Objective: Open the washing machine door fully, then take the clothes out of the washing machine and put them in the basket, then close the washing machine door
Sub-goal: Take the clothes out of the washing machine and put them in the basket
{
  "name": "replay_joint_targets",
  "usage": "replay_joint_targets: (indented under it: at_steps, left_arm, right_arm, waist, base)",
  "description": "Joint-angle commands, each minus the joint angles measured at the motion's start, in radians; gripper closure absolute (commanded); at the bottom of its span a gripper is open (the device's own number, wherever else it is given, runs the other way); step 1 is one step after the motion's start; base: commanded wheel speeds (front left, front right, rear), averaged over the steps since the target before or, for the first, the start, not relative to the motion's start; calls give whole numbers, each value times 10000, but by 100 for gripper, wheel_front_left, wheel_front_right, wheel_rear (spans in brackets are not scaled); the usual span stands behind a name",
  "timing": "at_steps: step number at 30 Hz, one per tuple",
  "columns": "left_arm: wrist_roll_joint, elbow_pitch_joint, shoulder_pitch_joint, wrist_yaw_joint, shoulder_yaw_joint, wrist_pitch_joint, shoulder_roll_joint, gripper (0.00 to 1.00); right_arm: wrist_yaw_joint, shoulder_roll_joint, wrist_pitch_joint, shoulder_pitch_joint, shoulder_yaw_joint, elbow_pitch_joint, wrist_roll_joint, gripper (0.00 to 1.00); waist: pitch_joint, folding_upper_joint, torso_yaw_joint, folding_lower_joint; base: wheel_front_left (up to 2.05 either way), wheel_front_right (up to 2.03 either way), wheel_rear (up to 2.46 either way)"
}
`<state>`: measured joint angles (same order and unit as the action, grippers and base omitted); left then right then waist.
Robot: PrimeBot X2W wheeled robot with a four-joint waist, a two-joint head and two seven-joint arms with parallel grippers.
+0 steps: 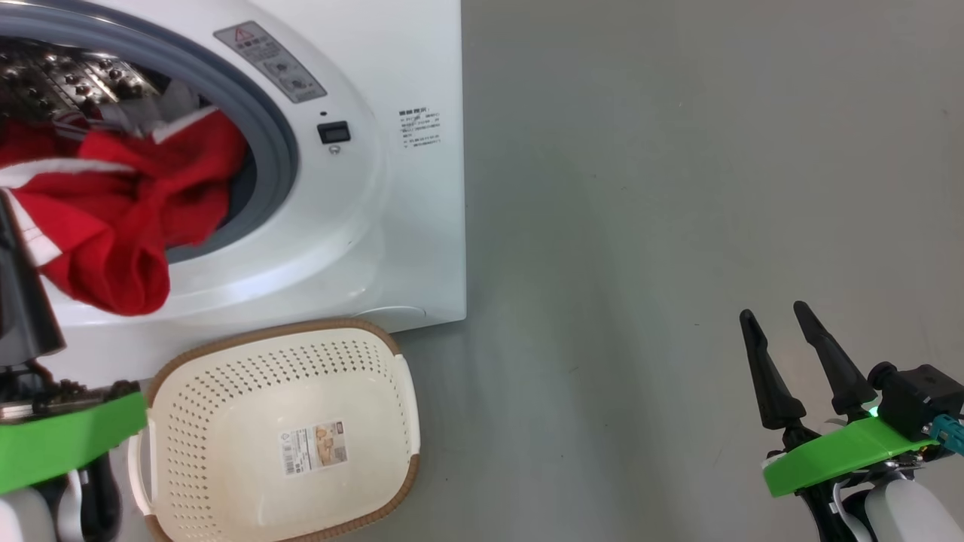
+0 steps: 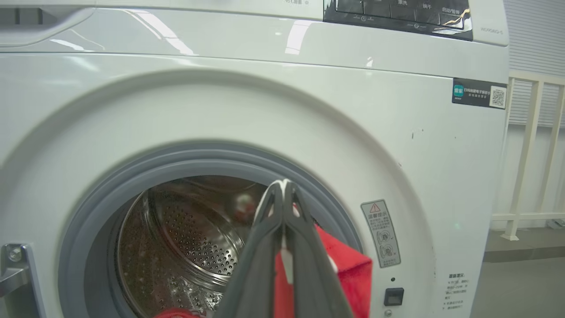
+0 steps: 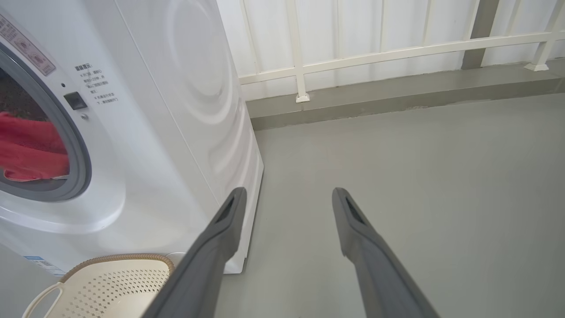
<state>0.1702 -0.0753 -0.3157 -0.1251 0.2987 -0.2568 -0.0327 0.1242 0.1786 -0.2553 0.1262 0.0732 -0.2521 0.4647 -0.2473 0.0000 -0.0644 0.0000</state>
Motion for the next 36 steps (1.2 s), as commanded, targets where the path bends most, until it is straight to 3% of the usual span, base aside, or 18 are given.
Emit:
replay_joint_targets:
  at_steps: [1,5,11,23,36]
  left_arm:
    - [-131,-459,135,-55,286,-49,-194,100]
    - [24,-841,182,-55,468,-49,-181,100]
    - [205,-194,447,-39,380,-49,-178,100]
    - [434,3042,473,-9,-162,-49,-176,100]
    - [-276,6241,-1180,-41,70,-49,-176,100]
  right_arm:
    - [65,171,-65,-38,167,237,-10,0]
    - [65,187,-65,-21,165,243,-11,0]
    - [65,162,-65,45,168,225,-13,0]
    - [65,-19,-65,281,254,308,11,0]
    - [65,-211,-65,787,191,477,10,0]
  waist:
    - [-16,0,-1,0]
    - [-71,0,-24,0]
    - [-154,0,-84,0]
    - [-787,0,-346,0]
    - [-2136,0,-606,0]
  base:
    - [0,0,0]
    - [0,0,0]
    - [0,0,0]
    - [0,0,0]
    - [0,0,0]
